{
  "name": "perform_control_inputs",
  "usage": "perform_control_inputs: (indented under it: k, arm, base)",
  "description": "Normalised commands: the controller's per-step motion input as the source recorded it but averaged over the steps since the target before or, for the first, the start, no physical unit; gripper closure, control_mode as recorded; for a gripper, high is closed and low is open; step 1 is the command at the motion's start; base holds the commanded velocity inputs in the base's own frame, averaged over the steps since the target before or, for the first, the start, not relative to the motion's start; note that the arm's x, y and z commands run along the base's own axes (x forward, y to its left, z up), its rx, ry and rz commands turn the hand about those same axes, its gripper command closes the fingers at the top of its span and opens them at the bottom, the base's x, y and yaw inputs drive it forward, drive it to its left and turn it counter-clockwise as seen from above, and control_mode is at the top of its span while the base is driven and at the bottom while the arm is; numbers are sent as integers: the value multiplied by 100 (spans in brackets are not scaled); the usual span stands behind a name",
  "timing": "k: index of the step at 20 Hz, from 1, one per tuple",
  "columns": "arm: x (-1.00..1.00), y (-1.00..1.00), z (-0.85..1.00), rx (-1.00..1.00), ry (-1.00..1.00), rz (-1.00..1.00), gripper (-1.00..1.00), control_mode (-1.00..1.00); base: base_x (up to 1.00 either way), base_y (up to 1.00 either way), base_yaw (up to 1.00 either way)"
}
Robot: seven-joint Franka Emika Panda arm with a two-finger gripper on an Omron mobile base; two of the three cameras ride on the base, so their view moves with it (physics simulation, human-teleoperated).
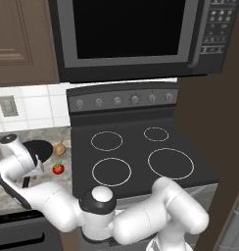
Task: Place the pan on the front left burner on the stove. Then place the tomato and the onion in the pan and turn on the front left burner.
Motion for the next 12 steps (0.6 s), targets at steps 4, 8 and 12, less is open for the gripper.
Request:
perform_control_inputs:
  k: [4,8,12]
  arm:
    - [2,0,-23,0,2,0,-100,-100]
    - [0,0,-23,0,1,0,-100,-100]
    - [0,0,-17,0,0,-1,100,-100]
  base:
    - [0,0,0]
    - [0,0,0]
    - [0,0,0]
